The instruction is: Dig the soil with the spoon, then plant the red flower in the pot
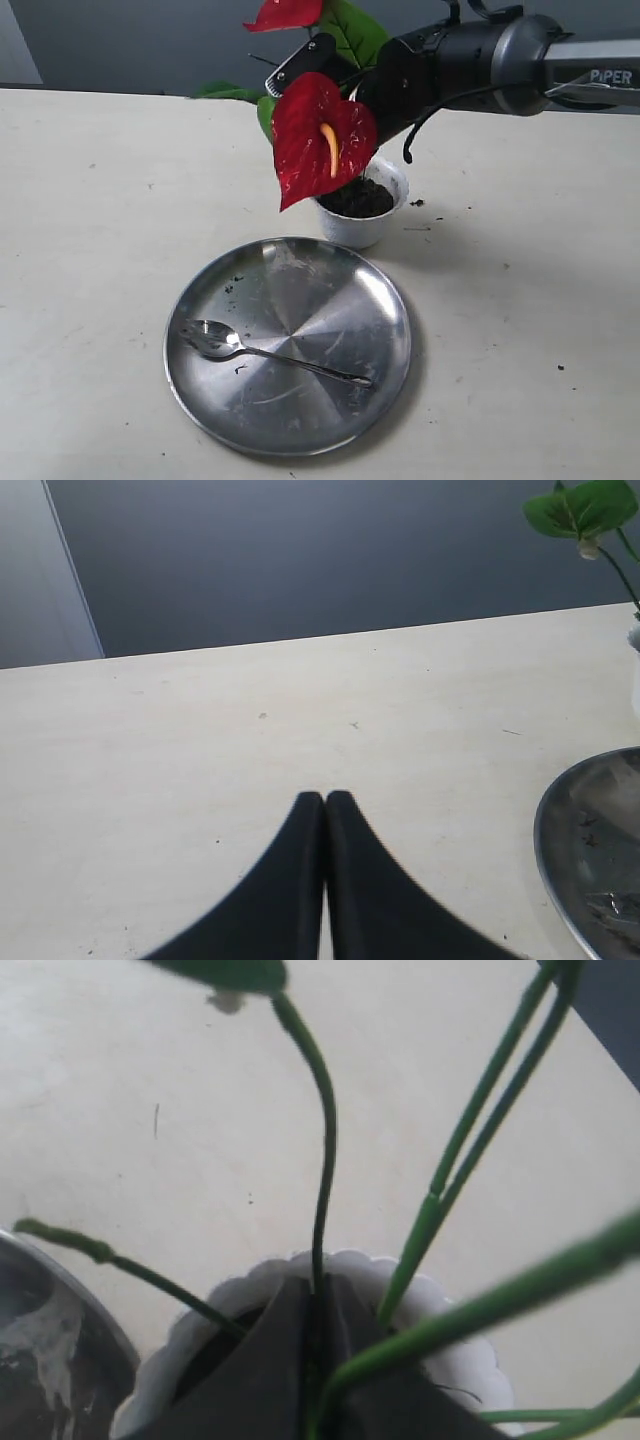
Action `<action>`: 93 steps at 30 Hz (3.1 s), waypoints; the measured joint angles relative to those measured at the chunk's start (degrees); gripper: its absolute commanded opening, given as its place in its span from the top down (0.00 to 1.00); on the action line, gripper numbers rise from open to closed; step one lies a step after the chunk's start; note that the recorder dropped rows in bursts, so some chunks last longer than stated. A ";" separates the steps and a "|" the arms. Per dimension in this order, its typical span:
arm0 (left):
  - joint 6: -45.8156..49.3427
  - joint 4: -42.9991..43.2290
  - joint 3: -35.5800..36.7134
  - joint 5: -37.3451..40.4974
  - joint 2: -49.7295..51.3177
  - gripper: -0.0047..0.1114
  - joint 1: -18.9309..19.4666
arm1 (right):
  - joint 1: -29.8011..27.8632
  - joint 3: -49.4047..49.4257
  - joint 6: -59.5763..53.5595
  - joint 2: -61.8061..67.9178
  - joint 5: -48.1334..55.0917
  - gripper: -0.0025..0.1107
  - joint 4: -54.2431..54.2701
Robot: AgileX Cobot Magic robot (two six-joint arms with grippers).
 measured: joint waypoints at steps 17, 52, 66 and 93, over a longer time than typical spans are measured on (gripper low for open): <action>0.00 0.00 0.00 0.00 0.00 0.95 0.00 | -0.01 0.32 0.60 -0.48 3.16 0.62 10.40; 0.00 0.00 0.00 0.00 0.00 0.95 0.00 | -0.11 0.93 1.19 -3.71 8.48 0.62 12.04; 0.00 0.00 0.00 0.00 0.00 0.95 0.00 | -0.11 0.97 1.32 -5.49 9.80 0.62 11.35; 0.00 0.00 0.00 0.00 0.00 0.95 0.00 | -0.11 0.97 1.44 -8.12 7.49 0.98 10.20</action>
